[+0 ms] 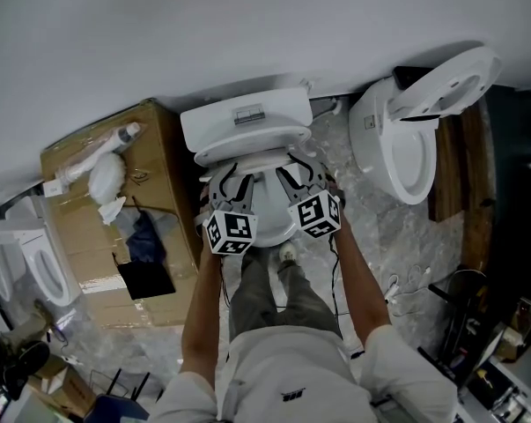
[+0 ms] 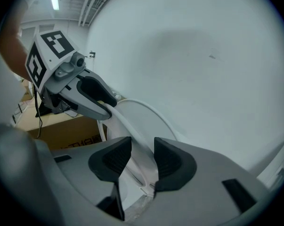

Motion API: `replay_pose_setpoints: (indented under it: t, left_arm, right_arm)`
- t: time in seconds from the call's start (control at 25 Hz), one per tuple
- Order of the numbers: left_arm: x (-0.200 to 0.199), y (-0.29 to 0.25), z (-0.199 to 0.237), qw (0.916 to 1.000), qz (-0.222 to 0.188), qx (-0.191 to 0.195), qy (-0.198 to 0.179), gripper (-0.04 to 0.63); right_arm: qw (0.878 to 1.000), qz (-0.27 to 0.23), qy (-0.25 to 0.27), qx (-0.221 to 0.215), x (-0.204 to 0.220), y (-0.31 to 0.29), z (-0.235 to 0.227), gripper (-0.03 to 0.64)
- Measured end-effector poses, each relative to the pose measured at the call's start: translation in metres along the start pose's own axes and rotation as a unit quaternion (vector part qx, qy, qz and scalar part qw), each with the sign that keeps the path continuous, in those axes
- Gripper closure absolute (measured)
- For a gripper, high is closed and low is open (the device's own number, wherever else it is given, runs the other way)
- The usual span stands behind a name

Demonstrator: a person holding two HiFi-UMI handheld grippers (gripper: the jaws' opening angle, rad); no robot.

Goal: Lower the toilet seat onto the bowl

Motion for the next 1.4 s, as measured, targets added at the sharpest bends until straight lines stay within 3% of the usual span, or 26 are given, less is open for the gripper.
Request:
replay_pose_setpoints:
  t: [1.4]
  left_arm:
    - [0.057,0.047,-0.071,0.9998,0.016,-0.011,0.005,0.42]
  right_arm:
    - [0.999,0.002,0.009,-0.034,0.044,0.054,0.069,0.471]
Point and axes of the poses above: the fingertips, and each gripper's own axes: y backward along the fingers, z to its left, x out of its underside, the point moved 9 cm from there along y, backward along the fingers, and after that the axes turned 10 degrees about y, right-handed, at the moved point
